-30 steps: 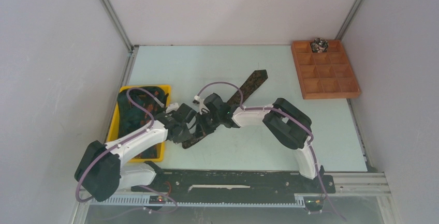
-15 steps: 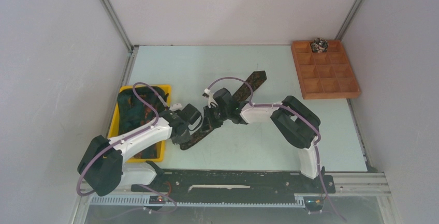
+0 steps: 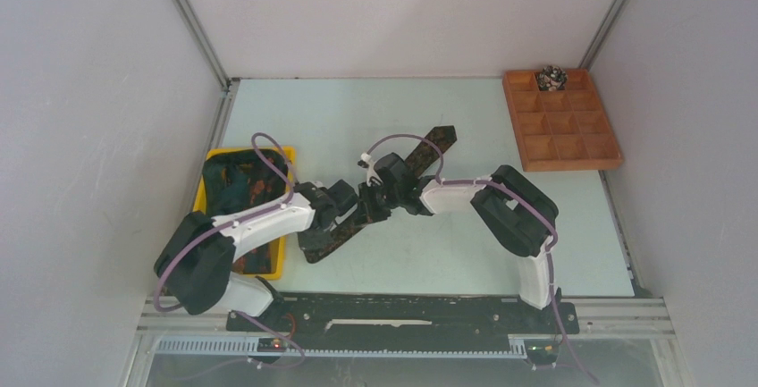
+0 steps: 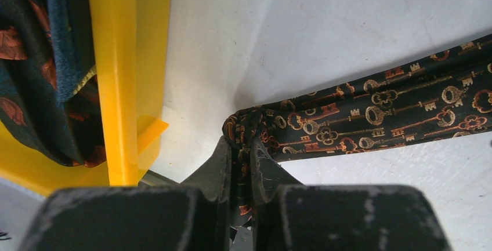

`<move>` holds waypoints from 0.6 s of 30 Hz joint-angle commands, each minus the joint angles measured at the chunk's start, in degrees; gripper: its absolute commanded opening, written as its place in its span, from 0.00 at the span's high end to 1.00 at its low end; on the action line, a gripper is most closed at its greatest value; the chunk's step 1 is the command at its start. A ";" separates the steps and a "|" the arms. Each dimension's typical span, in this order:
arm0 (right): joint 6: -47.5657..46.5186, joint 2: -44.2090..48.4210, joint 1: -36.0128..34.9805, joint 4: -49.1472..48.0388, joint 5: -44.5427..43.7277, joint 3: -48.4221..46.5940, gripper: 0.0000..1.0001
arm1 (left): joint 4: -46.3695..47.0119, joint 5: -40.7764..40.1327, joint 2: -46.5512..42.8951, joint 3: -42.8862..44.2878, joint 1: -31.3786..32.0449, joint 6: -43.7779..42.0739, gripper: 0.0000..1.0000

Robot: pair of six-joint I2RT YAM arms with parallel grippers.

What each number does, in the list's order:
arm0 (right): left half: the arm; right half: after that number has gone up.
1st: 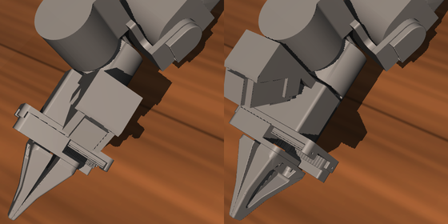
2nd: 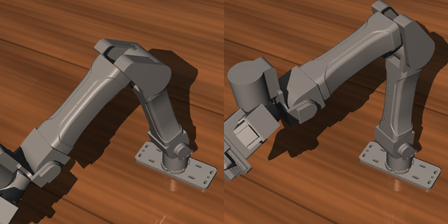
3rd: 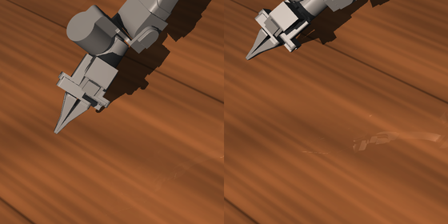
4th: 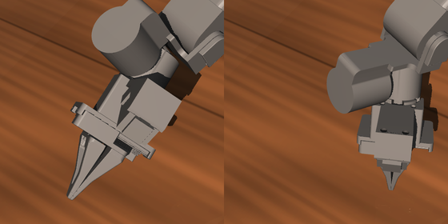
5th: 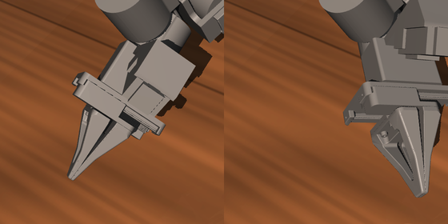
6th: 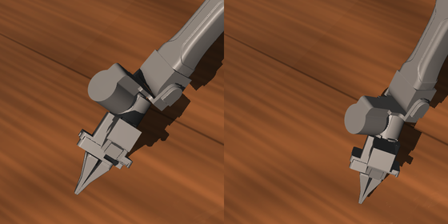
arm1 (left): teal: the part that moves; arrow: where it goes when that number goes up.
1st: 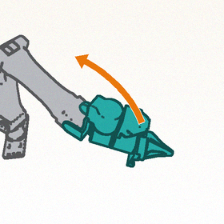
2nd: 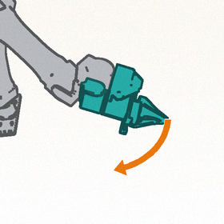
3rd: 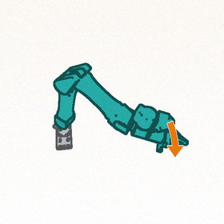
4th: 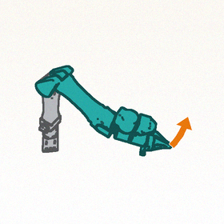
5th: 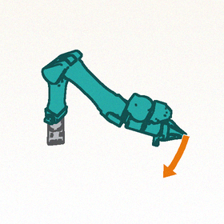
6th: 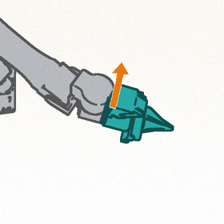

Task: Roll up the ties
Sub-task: Roll the tie at the center of the board.

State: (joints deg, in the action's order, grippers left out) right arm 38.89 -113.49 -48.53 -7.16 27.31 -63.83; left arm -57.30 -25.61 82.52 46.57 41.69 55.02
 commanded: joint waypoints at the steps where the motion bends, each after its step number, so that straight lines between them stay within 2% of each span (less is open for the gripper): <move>1: 2.09 5.24 1.68 -3.07 -4.43 2.45 0.97 | -2.38 -2.43 3.61 3.76 1.63 -0.85 1.00; 12: 4.61 8.97 4.05 -5.37 -8.05 7.23 0.97 | -3.00 -2.39 11.06 8.51 2.65 -0.45 0.98; 16: 4.78 8.72 4.32 -5.50 -7.66 7.25 0.97 | -3.04 -2.05 12.06 9.41 2.84 -0.29 0.87; 18: 4.76 8.78 4.33 -5.50 -7.62 7.25 0.97 | -3.00 -1.77 12.01 9.71 2.87 -0.14 0.74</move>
State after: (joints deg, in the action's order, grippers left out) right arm 43.13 -107.00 -44.42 -10.02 20.60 -56.93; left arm -61.71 -26.46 94.26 54.33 44.14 54.61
